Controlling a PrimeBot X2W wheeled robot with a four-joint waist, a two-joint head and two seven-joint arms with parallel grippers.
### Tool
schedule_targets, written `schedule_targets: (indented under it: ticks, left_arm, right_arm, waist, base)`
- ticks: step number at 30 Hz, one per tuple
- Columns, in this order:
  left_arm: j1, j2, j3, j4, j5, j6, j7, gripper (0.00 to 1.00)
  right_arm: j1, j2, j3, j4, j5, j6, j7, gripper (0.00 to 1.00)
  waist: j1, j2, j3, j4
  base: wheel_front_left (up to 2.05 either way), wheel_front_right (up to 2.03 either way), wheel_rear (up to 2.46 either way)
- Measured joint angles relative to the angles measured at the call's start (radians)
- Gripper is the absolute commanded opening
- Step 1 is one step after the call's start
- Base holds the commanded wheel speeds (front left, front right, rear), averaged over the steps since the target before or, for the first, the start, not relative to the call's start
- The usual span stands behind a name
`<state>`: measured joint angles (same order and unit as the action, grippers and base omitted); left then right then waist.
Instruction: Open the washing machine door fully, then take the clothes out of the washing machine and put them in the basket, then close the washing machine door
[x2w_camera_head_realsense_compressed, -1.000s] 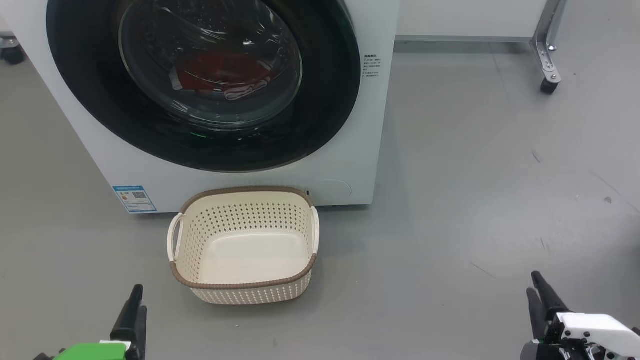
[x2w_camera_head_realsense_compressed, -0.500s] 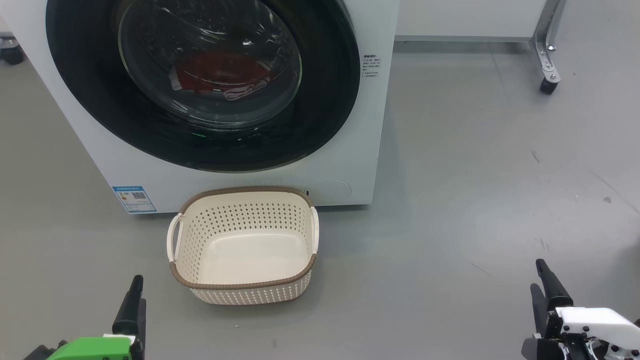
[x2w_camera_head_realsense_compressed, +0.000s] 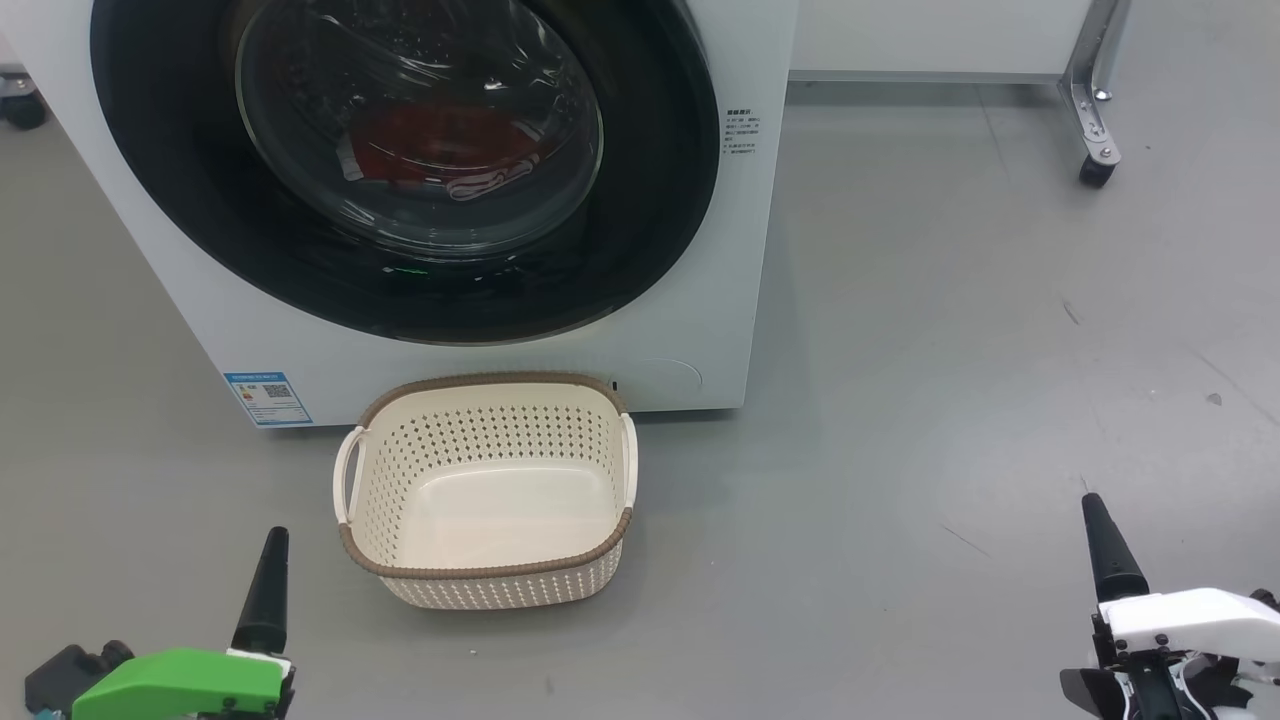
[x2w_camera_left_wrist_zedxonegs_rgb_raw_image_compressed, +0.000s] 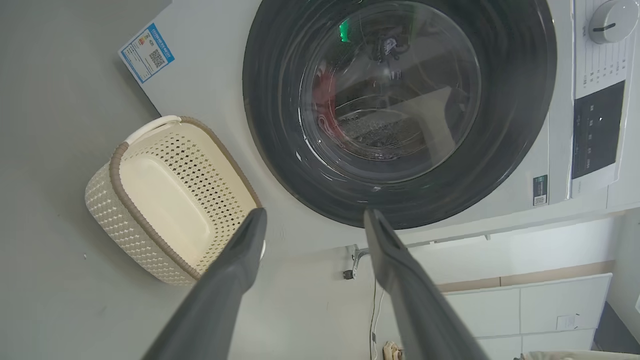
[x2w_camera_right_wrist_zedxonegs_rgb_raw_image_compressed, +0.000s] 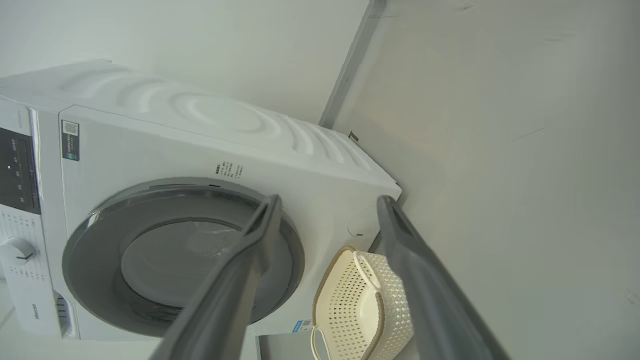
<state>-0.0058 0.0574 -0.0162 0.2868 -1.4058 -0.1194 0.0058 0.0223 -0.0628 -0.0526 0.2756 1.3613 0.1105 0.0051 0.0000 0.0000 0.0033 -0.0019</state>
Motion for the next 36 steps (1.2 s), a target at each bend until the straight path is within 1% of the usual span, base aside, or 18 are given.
schedule_targets:
  ticks: [2,4,5,13,18,22,25,27,36]
  left_arm:
    - [-0.001,0.008,-0.013,-0.004,0.034,0.000,-0.010,1.00]
    - [-0.003,0.015,-0.024,-0.006,0.076,0.001,-0.018,1.00]
    - [-0.005,0.018,-0.029,-0.008,0.090,0.002,-0.021,1.00]
    - [-0.021,0.041,-0.083,-0.027,0.243,0.032,-0.049,1.00]
    - [-0.022,0.055,-0.116,-0.037,0.338,0.054,-0.063,1.00]
    - [-0.026,0.065,-0.142,-0.040,0.411,0.072,-0.079,1.00]
    - [-0.027,0.069,-0.157,-0.040,0.459,0.088,-0.090,1.00]
    - [-0.027,0.070,-0.166,-0.040,0.483,0.096,-0.097,1.00]
    - [-0.036,0.076,-0.204,-0.041,0.593,0.118,-0.127,1.00]
  right_arm:
    - [-0.002,-0.011,0.008,-0.007,-0.042,-0.004,-0.007,1.00]
    - [-0.003,-0.020,0.021,-0.014,-0.088,-0.017,-0.016,1.00]
    - [-0.004,-0.024,0.026,-0.017,-0.107,-0.018,-0.021,1.00]
    - [-0.014,-0.052,0.092,-0.046,-0.286,-0.055,-0.046,1.00]
    - [-0.014,-0.064,0.129,-0.055,-0.390,-0.087,-0.063,1.00]
    - [-0.014,-0.070,0.149,-0.055,-0.456,-0.103,-0.078,1.00]
    - [-0.014,-0.071,0.160,-0.056,-0.502,-0.106,-0.089,1.00]
    - [-0.014,-0.071,0.166,-0.057,-0.528,-0.114,-0.095,1.00]
    - [-0.014,-0.081,0.198,-0.059,-0.656,-0.140,-0.126,1.00]
  waist:
    - [0.0000,0.0000,0.000,0.000]
    - [0.0000,0.0000,0.000,0.000]
    - [0.0000,0.0000,0.000,0.000]
    - [0.0000,0.0000,-0.002,0.002]
    - [0.0000,0.0000,-0.005,0.002]
    - [0.0000,0.0000,-0.007,0.002]
    - [0.0000,0.0000,-0.008,0.002]
    - [0.0000,0.0000,-0.009,0.002]
    - [0.0000,0.0000,-0.012,0.003]
  base:
    - [0.00,0.00,0.00]
    - [0.00,0.00,0.00]
    - [0.00,0.00,0.00]
    - [0.00,0.00,0.00]
    - [0.00,0.00,0.00]
    - [0.00,0.00,0.00]
    - [0.00,0.00,0.00]
    - [0.00,0.00,0.00]
    - [0.00,0.00,0.00]
